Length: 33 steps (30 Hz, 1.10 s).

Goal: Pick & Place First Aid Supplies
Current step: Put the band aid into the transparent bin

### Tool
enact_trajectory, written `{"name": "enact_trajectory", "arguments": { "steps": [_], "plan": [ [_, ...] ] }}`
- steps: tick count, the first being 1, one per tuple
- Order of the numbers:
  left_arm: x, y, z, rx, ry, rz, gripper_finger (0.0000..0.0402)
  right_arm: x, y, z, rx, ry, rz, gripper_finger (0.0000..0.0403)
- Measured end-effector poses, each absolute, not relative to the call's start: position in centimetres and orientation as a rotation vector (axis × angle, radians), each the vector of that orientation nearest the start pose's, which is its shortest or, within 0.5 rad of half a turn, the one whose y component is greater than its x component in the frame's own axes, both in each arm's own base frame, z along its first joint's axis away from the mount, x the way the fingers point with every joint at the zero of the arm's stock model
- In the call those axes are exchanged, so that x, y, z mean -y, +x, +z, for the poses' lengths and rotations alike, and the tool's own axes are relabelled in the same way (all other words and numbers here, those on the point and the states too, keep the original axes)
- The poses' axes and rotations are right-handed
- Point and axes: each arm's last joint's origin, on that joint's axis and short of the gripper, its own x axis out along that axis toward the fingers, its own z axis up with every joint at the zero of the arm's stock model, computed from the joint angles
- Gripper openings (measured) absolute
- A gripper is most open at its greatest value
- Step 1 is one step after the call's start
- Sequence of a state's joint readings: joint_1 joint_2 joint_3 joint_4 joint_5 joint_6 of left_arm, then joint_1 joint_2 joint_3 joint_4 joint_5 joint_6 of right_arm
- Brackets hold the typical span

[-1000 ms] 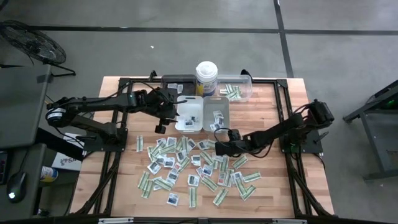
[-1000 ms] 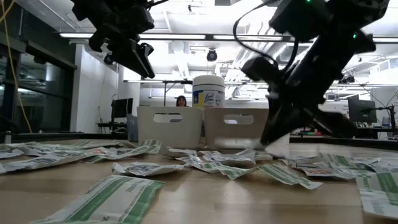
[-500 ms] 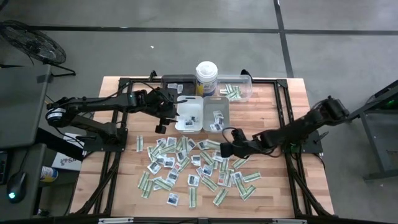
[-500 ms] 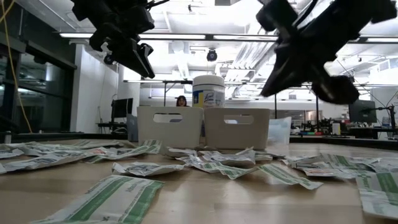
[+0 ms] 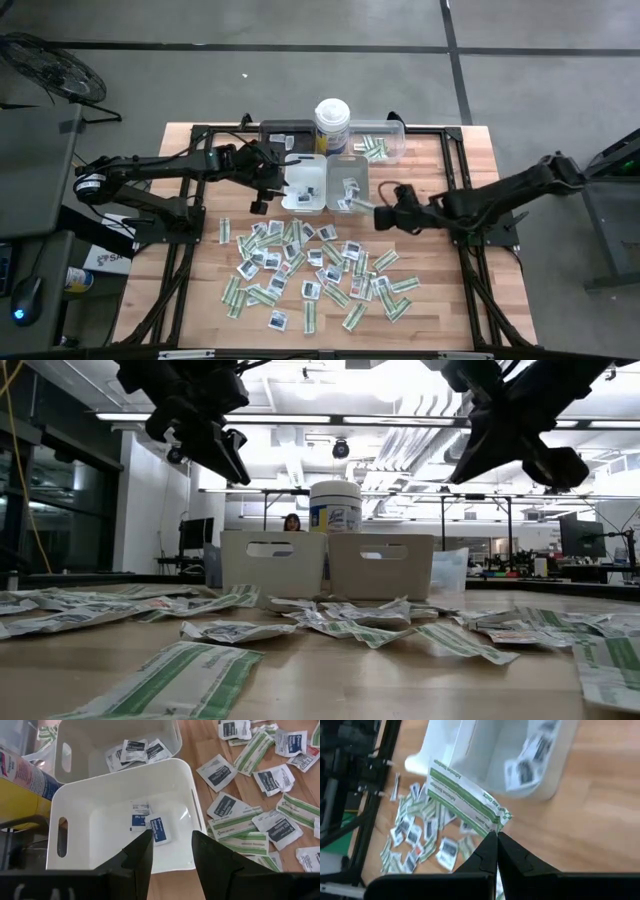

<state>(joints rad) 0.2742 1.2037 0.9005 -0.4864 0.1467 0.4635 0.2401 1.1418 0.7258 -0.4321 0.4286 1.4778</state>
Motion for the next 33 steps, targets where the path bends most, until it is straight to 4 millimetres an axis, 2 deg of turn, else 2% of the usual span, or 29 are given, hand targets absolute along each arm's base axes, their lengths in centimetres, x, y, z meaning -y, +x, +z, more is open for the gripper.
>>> {"name": "enact_trajectory", "arguments": {
  "steps": [9, 18, 24, 33],
  "plan": [
    [-6.3, 23.8, 26.7, -0.758, 0.280, -0.053, 0.0133, 0.7, 19.4, 24.2, -0.483, 1.034, -0.858, 0.0000],
    [-6.3, 24.0, 26.9, -0.738, 0.286, -0.048, 0.0133, 5.9, 17.8, 24.1, -0.539, 0.981, -0.990, 0.0000],
    [-6.3, 24.0, 26.9, -0.736, 0.286, -0.048, 0.0133, 9.3, 16.6, 24.2, -0.556, 0.967, -0.982, 0.0000],
    [-6.3, 24.0, 26.9, -0.736, 0.286, -0.049, 0.0133, 13.1, 15.3, 24.0, -0.534, 0.981, -0.940, 0.0000]
  ]
}}
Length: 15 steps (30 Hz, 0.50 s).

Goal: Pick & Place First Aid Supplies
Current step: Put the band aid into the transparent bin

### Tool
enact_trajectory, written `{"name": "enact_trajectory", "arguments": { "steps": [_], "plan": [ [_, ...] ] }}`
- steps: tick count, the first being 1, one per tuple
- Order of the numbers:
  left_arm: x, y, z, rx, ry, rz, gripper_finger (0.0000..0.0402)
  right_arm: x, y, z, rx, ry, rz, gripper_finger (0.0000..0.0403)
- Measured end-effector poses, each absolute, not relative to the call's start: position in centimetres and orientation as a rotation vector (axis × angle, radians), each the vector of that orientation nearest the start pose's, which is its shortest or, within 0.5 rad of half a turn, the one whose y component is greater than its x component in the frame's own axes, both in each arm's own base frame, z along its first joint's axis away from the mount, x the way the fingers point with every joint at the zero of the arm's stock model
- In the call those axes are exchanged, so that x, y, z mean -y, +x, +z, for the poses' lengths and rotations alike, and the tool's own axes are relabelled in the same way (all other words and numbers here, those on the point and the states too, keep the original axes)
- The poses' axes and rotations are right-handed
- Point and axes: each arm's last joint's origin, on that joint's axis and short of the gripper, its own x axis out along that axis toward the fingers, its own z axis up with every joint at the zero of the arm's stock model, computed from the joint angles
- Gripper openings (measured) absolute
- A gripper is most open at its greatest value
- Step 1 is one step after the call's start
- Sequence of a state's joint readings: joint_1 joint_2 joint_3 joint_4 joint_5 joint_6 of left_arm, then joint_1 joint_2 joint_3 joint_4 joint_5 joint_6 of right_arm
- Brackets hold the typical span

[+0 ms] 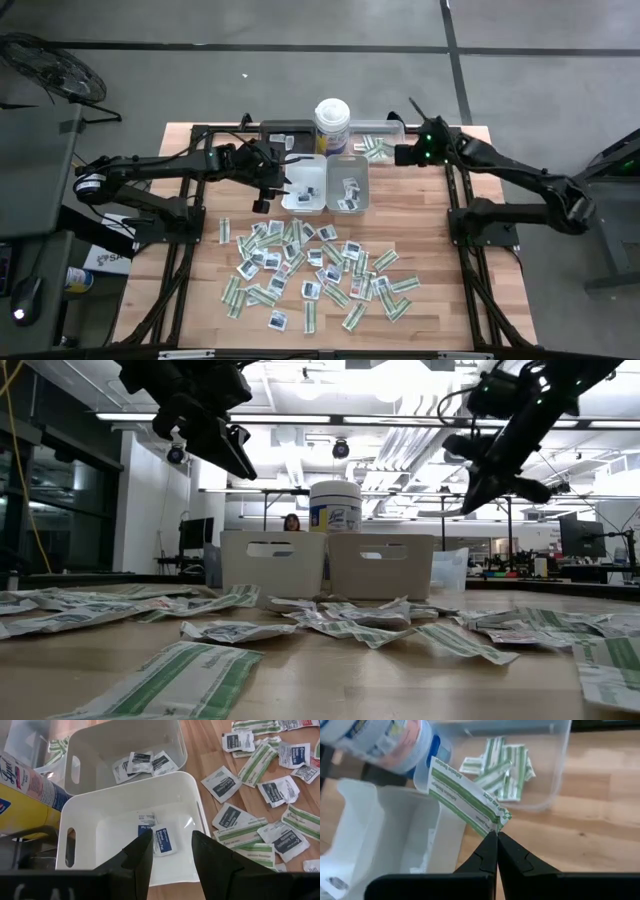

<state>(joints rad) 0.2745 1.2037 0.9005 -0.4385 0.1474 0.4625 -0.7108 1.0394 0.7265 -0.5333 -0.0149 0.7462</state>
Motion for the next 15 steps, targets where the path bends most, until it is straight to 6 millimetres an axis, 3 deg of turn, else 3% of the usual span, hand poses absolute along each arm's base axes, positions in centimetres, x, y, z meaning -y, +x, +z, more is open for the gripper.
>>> {"name": "enact_trajectory", "arguments": {
  "steps": [6, 15],
  "plan": [
    [-6.3, 24.0, 26.9, -0.735, 0.287, -0.048, 0.0133, 15.8, 16.5, 23.1, -0.451, 1.027, -0.908, 0.0000],
    [-6.3, 24.0, 26.9, -0.734, 0.287, -0.049, 0.0133, 18.6, 18.8, 19.9, -0.398, 1.165, -0.924, 0.0000]
  ]
}}
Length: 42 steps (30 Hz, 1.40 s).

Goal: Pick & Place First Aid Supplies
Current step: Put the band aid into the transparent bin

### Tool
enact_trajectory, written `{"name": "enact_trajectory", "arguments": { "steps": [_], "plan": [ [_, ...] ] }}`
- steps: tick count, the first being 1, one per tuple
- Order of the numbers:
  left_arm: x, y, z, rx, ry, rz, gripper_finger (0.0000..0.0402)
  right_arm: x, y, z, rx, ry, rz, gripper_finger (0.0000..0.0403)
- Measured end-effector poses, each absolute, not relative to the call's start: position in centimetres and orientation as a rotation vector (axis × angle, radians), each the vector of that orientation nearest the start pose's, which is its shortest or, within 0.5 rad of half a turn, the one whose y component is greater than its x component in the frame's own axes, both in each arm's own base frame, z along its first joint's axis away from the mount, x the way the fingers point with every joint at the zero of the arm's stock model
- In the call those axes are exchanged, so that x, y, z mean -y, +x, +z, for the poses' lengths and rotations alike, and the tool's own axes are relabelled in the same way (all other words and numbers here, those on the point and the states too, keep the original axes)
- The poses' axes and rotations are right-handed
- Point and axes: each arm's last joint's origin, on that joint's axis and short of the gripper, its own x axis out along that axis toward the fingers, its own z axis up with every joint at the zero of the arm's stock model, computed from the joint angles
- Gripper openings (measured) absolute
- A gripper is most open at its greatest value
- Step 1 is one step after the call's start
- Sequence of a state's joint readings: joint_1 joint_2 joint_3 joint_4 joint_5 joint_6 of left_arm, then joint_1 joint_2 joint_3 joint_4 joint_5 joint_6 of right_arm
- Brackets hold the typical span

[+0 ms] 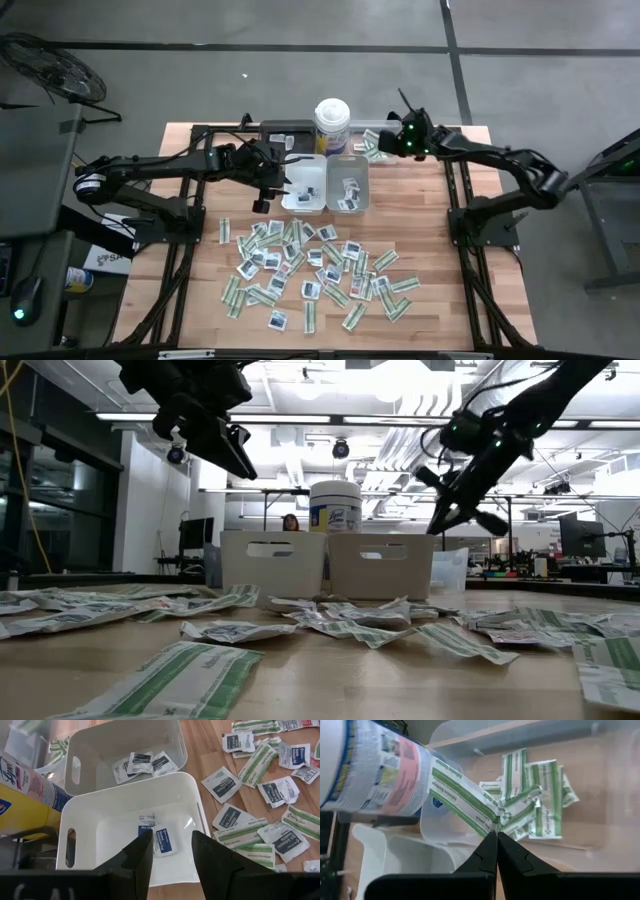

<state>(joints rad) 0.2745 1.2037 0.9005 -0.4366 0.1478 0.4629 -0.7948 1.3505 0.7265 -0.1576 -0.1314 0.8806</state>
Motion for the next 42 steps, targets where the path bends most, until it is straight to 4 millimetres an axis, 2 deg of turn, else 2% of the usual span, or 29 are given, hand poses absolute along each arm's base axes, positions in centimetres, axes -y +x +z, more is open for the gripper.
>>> {"name": "enact_trajectory", "arguments": {
  "steps": [7, 13, 22, 30, 42],
  "plan": [
    [-6.3, 24.0, 26.9, -0.734, 0.287, -0.048, 0.0133, 19.5, 20.4, 18.1, -0.330, 1.259, -0.933, 0.0000],
    [-6.3, 24.0, 26.9, -0.733, 0.290, -0.041, 0.0133, 19.1, 21.3, 18.1, -0.263, 1.281, -0.976, 0.0000],
    [-6.4, 24.2, 27.1, -0.714, 0.297, -0.034, 0.0133, 17.5, 22.6, 18.1, -0.174, 1.308, -1.105, 0.0000],
    [-6.4, 24.2, 27.1, -0.715, 0.301, -0.033, 0.0133, 17.3, 22.7, 18.0, -0.142, 1.312, -1.148, 0.0001],
    [-6.4, 24.1, 27.1, -0.716, 0.300, -0.033, 0.0133, 17.2, 22.7, 17.9, -0.175, 1.300, -1.144, 0.0086]
  ]
}}
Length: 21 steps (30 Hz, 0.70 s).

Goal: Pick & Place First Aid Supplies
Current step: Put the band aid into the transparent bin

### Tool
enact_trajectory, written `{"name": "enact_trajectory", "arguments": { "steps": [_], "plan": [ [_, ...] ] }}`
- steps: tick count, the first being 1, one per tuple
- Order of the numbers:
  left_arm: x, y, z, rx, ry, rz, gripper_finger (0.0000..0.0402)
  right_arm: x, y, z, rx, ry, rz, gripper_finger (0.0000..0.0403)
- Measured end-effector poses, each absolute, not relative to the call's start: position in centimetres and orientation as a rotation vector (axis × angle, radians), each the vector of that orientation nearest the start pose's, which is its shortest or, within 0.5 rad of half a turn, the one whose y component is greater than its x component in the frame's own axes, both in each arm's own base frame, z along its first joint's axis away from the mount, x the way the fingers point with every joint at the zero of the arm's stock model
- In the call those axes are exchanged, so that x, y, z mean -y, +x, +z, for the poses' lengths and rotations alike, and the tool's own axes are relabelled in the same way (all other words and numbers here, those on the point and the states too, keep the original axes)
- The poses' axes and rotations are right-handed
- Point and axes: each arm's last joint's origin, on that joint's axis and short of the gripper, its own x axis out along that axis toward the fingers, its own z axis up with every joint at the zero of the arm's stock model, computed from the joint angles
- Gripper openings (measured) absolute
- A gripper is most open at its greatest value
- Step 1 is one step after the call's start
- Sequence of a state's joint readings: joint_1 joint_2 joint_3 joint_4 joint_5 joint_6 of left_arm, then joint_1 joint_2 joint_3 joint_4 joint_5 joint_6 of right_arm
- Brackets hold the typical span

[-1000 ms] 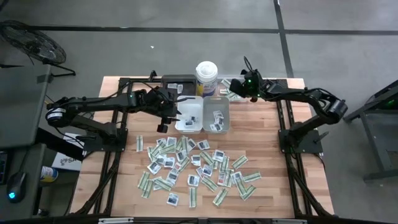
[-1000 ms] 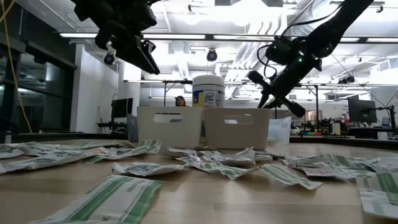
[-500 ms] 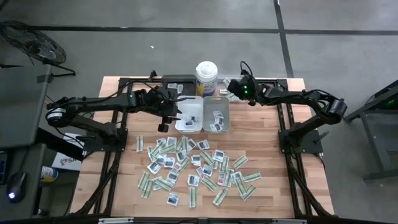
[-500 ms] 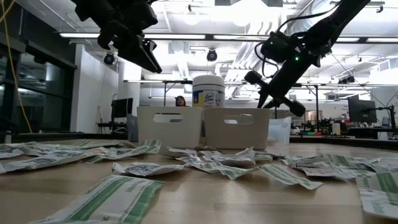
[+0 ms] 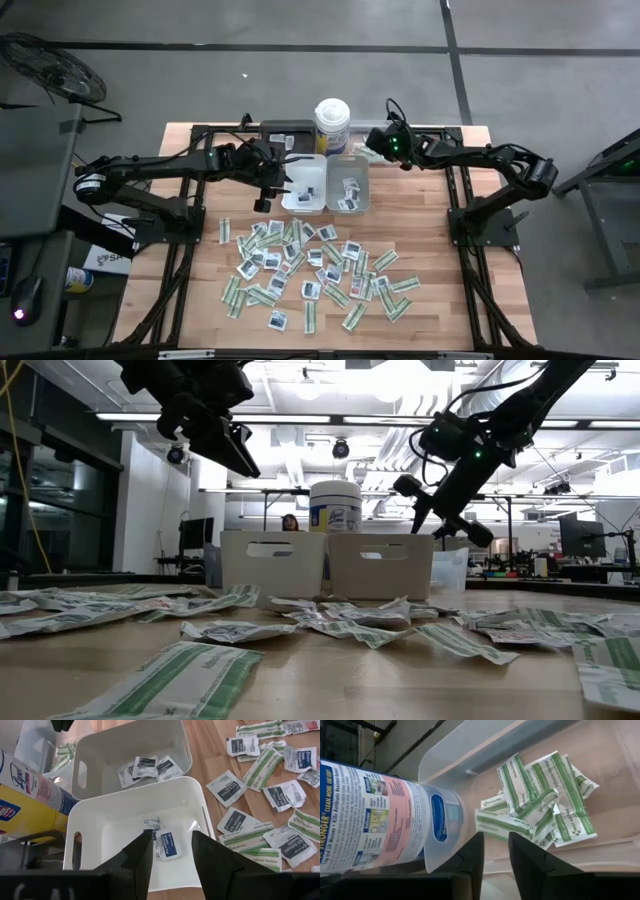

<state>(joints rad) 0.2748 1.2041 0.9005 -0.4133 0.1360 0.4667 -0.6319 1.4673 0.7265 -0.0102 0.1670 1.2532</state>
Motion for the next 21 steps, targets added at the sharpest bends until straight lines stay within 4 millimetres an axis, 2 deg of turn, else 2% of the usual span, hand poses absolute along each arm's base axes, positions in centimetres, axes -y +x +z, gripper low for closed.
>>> {"name": "enact_trajectory", "arguments": {
  "steps": [5, 11, 16, 21],
  "plan": [
    [-6.4, 24.1, 27.1, -0.716, 0.300, -0.034, 0.0133, 17.2, 22.6, 18.0, -0.255, 1.283, -1.051, 0.0094],
    [-6.4, 24.1, 27.1, -0.716, 0.300, -0.034, 0.0133, 16.4, 21.9, 19.5, -0.357, 1.209, -0.897, 0.0092],
    [-6.4, 24.1, 27.1, -0.715, 0.297, -0.042, 0.0133, 14.5, 20.6, 21.4, -0.449, 1.146, -0.805, 0.0091],
    [-6.4, 24.2, 27.1, -0.713, 0.292, -0.044, 0.0133, 11.3, 19.8, 22.8, -0.565, 1.119, -0.676, 0.0091]
  ]
}}
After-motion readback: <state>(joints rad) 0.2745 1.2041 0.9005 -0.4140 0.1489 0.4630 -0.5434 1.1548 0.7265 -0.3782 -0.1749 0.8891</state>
